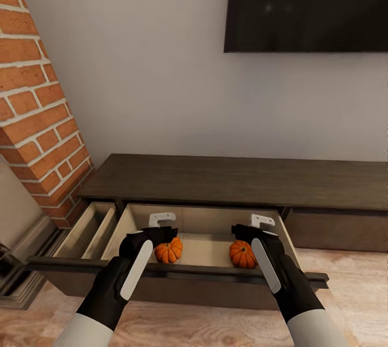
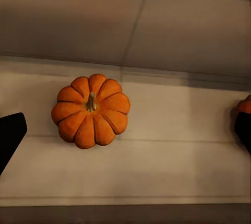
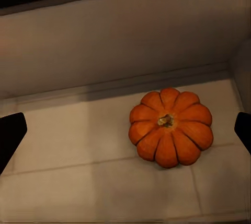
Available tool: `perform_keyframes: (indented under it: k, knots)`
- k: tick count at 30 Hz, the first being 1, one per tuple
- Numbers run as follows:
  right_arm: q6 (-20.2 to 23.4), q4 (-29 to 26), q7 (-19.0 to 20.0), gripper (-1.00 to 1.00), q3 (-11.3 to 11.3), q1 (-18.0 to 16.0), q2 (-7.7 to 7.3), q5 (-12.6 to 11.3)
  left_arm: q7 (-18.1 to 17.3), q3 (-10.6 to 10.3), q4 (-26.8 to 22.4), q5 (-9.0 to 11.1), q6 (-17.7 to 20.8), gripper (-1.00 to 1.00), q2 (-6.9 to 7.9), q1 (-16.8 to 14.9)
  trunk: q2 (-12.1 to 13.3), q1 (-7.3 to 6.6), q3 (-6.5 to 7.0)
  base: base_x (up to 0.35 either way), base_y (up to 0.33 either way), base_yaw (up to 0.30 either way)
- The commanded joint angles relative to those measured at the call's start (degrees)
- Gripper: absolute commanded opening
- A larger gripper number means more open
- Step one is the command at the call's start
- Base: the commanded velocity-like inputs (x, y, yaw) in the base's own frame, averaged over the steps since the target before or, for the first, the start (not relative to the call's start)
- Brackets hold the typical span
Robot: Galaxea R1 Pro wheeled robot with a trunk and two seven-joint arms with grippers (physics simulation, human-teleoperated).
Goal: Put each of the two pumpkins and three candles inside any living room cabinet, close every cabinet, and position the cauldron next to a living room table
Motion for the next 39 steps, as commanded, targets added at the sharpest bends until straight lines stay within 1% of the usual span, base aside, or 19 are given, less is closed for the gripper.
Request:
perform_keyframes:
  k: [1, 7, 12, 20, 39]
  knots:
    - [0.1, -0.1, -0.5, 1.00, 0.1, 0.0, -0.03, -0.6, 0.5, -0.1, -0.1, 0.6, 0.2, 1.00, 0.01, 0.0, 0.0, -0.03, -0.05, -0.183, 0.000, 0.000]
    - [-0.2, -0.2, -0.4, 1.00, 0.1, 0.0, -0.04, -0.6, 0.5, -0.1, -0.1, 0.6, 0.2, 1.00, 0.00, 0.0, 0.0, -0.03, -0.05, -0.275, 0.000, 0.000]
    - [-0.2, -0.2, -0.3, 1.00, 0.1, 0.0, 0.02, -0.6, 0.5, -0.1, -0.8, 0.6, 0.1, 1.00, 0.01, 0.0, 0.0, -0.03, -0.05, -0.069, 0.000, 0.000]
    - [-0.2, -0.2, -0.4, 1.00, 0.1, 0.0, 0.03, -0.6, 0.5, -0.1, -0.9, 0.6, 0.1, 1.00, 0.01, 0.0, 0.1, -0.23, 1.72, -0.002, 0.000, 0.000]
    - [-0.2, -0.2, -0.4, 1.00, 0.1, 0.0, -0.01, -0.6, 0.4, -0.1, -2.7, 0.9, 0.3, 1.00, -0.14, 0.0, 0.3, -0.72, 5.93, 0.000, 0.000, 0.000]
